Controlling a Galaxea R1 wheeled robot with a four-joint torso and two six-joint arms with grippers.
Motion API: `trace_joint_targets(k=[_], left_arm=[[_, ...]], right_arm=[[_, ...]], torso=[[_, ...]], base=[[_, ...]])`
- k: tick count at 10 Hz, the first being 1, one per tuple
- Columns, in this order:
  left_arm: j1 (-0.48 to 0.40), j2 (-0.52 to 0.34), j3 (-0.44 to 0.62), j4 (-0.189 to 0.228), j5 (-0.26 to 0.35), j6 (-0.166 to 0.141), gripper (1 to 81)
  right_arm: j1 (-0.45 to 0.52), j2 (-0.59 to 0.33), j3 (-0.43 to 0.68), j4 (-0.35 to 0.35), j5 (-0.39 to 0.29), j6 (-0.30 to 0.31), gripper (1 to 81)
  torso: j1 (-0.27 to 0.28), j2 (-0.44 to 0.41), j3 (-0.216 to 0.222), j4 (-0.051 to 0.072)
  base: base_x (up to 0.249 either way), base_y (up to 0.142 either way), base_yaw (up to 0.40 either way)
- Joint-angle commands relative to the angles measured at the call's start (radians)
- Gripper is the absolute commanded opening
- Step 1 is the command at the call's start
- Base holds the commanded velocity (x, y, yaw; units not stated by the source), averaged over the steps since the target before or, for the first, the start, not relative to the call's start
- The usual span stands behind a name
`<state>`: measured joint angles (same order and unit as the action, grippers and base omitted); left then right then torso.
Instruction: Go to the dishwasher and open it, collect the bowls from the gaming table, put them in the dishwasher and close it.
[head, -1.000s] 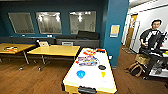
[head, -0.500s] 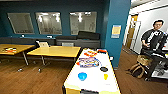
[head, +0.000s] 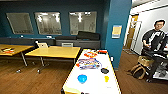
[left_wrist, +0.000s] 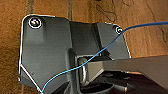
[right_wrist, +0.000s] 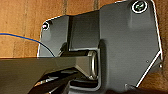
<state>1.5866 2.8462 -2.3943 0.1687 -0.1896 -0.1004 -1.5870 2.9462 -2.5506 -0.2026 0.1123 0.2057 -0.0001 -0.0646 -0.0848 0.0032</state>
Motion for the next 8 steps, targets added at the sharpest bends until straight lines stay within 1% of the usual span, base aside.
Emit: trace_joint_targets(k=[1,2,5,8], left_arm=[[-0.035,-0.011,0.01,0.003,0.042,0.007,81.1],[-0.036,-0.011,0.01,0.003,0.042,0.007,81.1],[-0.035,-0.01,0.01,0.003,0.042,0.007,81.1],[-0.035,-0.01,0.01,0.002,0.042,0.007,81.1]], right_arm=[[0.041,-0.003,0.007,0.0,-0.048,-0.003,81.1],[0.041,-0.003,0.007,0.0,-0.048,-0.003,81.1],[0.041,-0.003,0.007,0.0,-0.048,-0.003,81.1],[0.041,-0.003,0.007,0.0,-0.048,-0.003,81.1]], torso=[[0.0,0.0,0.0,0.0],[0.0,0.0,0.0,0.0],[0.001,0.0,0.0,0.0],[0.001,0.0,0.0,0.0]], base=[[0.082,0.0,0.0],[0.071,0.0,0.0],[0.0,0.0,0.0],[0.0,0.069,0.0]])
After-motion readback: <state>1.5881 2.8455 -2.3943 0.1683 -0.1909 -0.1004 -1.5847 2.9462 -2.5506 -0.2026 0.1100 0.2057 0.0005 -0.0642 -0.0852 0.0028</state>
